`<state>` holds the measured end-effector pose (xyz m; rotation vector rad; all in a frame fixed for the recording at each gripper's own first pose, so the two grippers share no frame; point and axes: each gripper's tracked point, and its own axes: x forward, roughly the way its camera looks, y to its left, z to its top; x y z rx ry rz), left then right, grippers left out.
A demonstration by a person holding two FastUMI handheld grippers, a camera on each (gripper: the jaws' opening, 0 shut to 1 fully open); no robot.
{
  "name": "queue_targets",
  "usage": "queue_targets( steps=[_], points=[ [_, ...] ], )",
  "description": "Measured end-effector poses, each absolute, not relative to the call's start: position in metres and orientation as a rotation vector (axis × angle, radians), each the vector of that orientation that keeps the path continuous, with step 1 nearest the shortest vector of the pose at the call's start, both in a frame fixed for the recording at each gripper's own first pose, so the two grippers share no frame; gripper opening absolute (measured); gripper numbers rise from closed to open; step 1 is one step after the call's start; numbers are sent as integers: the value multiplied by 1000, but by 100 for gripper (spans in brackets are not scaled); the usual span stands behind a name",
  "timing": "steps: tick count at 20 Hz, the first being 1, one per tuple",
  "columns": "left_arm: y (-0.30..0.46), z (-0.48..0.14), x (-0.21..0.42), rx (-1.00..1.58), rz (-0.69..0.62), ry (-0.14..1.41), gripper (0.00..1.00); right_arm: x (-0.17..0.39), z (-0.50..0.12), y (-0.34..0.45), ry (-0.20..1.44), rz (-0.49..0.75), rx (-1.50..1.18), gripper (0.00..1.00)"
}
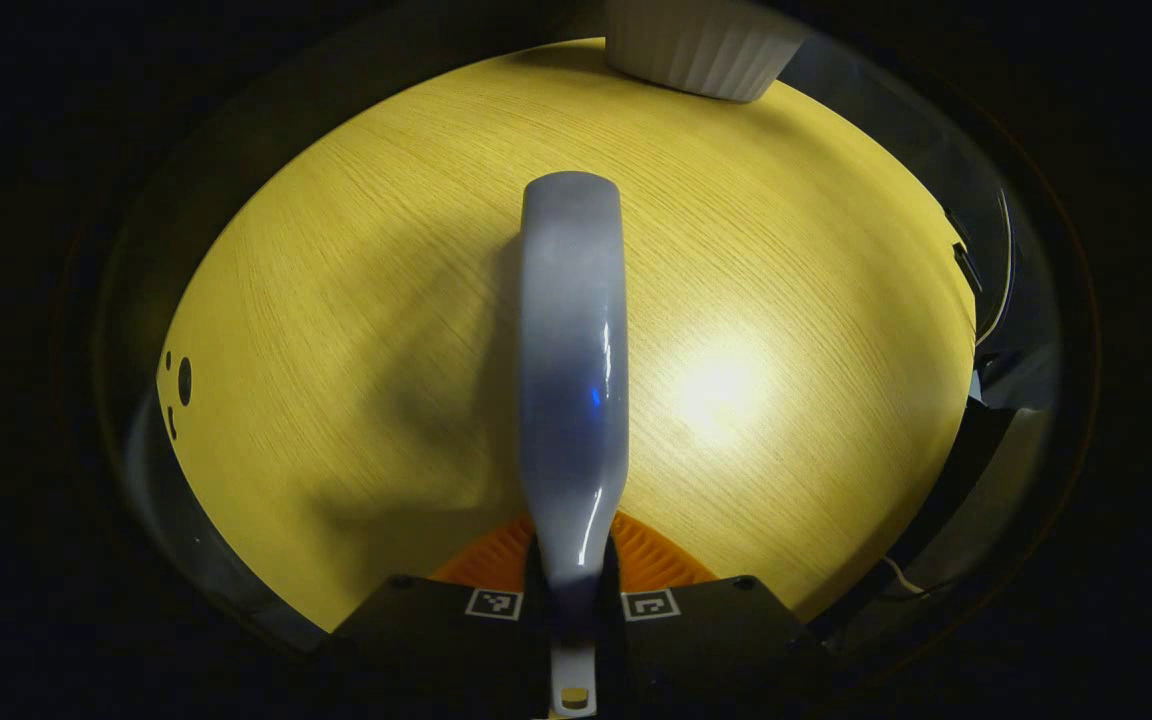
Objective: Pick up the small broom and dustpan from the desktop, sweep the trash into the dustpan with the broom, and then empty the trash into the garbage bin.
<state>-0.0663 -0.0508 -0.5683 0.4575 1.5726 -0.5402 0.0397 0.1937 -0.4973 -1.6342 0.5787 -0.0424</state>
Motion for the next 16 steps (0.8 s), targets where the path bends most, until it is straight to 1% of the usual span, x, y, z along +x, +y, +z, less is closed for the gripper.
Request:
queue_targets(
  steps=[4, 5, 6, 7, 8, 11, 16],
  points=[
    [-51, -568, -66, 462, -540, 1577, 21, 38, -497, 197, 578, -36, -1630, 32],
    [-50, -568, -66, 461, -539, 1576, 25, 38, -497, 197, 582, -34, -1628, 32],
    [-51, -568, -66, 461, -538, 1576, 22, 36, -499, 197, 598, -30, -1603, 32],
    [-51, -569, -66, 462, -537, 1576, 25, 35, -500, 194, 628, -31, -1554, 32],
    [-51, -568, -66, 462, -537, 1577, 21, 34, -502, 192, 662, -33, -1494, 32],
    [-51, -569, -66, 466, -536, 1580, 22, 29, -507, 185, 753, -40, -1321, 32],
    [-50, -569, -66, 474, -539, 1587, 22, 25, -511, 191, 823, -20, -1062, 32]
  ],
)
